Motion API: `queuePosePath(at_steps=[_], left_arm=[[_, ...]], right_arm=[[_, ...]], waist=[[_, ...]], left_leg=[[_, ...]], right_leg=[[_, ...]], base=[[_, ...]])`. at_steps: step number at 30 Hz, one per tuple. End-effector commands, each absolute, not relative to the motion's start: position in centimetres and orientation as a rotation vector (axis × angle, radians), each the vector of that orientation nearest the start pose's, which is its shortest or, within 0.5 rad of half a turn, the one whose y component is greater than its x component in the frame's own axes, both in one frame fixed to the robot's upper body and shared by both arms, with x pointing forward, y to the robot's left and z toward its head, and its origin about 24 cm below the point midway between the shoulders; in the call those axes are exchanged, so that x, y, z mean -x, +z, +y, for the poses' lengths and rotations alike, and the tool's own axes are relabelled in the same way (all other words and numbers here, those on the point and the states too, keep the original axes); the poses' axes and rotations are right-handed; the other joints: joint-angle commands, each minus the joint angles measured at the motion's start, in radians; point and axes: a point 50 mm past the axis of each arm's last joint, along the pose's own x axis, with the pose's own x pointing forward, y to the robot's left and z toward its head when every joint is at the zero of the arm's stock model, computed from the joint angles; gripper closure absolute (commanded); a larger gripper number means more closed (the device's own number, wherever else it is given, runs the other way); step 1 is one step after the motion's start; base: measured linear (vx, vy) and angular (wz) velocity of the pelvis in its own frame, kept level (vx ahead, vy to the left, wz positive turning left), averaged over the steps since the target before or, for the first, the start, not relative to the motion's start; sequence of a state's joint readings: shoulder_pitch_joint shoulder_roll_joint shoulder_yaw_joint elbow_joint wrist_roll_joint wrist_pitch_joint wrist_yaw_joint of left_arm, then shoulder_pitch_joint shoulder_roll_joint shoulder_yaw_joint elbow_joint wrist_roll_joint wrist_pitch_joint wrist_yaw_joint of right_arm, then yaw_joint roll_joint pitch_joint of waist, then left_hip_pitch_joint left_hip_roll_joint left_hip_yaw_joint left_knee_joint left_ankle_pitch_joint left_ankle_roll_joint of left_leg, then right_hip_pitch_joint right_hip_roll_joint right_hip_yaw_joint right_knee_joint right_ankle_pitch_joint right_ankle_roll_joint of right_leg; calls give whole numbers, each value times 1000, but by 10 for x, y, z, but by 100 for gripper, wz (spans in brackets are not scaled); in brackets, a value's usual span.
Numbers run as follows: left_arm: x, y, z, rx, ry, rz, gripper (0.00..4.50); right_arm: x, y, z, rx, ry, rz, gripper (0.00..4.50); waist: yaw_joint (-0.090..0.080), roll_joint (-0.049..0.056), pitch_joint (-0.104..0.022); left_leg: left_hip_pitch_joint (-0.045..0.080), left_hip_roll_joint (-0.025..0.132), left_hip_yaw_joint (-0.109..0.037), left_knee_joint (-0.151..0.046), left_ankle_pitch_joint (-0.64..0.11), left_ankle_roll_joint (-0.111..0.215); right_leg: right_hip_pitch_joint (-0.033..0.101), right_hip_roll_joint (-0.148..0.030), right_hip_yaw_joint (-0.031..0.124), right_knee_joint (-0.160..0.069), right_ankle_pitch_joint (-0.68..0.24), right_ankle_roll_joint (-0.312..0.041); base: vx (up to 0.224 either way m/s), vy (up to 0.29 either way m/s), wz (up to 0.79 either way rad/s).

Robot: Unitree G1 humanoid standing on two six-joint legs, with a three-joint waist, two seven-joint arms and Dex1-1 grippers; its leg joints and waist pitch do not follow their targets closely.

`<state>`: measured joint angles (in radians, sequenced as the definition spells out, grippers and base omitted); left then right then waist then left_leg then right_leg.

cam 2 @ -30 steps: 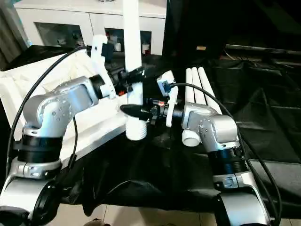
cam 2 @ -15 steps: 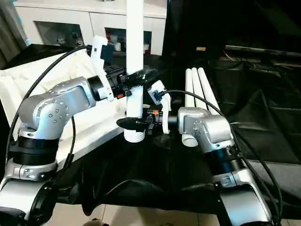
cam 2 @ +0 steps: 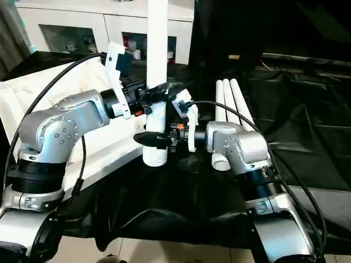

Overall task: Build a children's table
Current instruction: Pick table leg

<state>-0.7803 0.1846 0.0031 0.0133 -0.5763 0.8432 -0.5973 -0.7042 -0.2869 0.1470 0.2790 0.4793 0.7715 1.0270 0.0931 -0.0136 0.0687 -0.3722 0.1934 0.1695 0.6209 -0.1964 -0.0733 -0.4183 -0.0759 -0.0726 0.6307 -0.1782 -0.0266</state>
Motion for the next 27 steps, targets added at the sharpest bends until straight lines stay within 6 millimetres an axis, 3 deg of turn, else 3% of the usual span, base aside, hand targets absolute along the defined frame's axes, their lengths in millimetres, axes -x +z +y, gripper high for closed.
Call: queuePosePath(at_steps=[1,3,14,20,22,25,27], left_arm=[[-322,205,71,223,-1088,83,264],[-321,204,71,220,-1095,87,264],[-319,204,70,216,-1118,98,264],[-322,204,72,200,-1076,98,264],[-322,204,72,192,-1082,100,208],[-320,204,72,219,-1097,95,191],[-328,210,76,269,-1025,-31,173]], right_arm=[[-325,136,-92,-199,1309,349,132],[-326,136,-91,-198,1308,346,132],[-327,134,-90,-191,1304,323,239],[-328,133,-90,-195,1301,315,254],[-328,133,-90,-198,1296,311,255],[-329,133,-89,-209,1283,296,256],[-330,134,-88,-243,1256,248,256]], waist=[[3,-8,-85],[2,-8,-85],[2,-6,-85],[2,-5,-86],[1,-6,-85],[1,-5,-84],[1,-6,-84]], left_leg=[[1,25,-3,-66,-40,29],[1,25,-3,-66,-38,31],[3,25,-3,-65,-45,31],[2,25,-4,-65,-39,33],[2,25,-3,-65,-45,33],[3,26,-3,-66,-51,29],[1,25,-3,-66,-44,28]], right_leg=[[75,-60,47,-63,-111,-202],[75,-60,47,-63,-106,-204],[75,-59,47,-62,-106,-210],[75,-59,47,-60,-90,-214],[75,-60,47,-61,-101,-213],[74,-60,47,-63,-111,-211],[75,-61,48,-63,-101,-211]], base=[[0,0,0],[0,0,0],[0,0,0],[0,0,0],[0,0,0],[0,0,0],[0,0,0]])
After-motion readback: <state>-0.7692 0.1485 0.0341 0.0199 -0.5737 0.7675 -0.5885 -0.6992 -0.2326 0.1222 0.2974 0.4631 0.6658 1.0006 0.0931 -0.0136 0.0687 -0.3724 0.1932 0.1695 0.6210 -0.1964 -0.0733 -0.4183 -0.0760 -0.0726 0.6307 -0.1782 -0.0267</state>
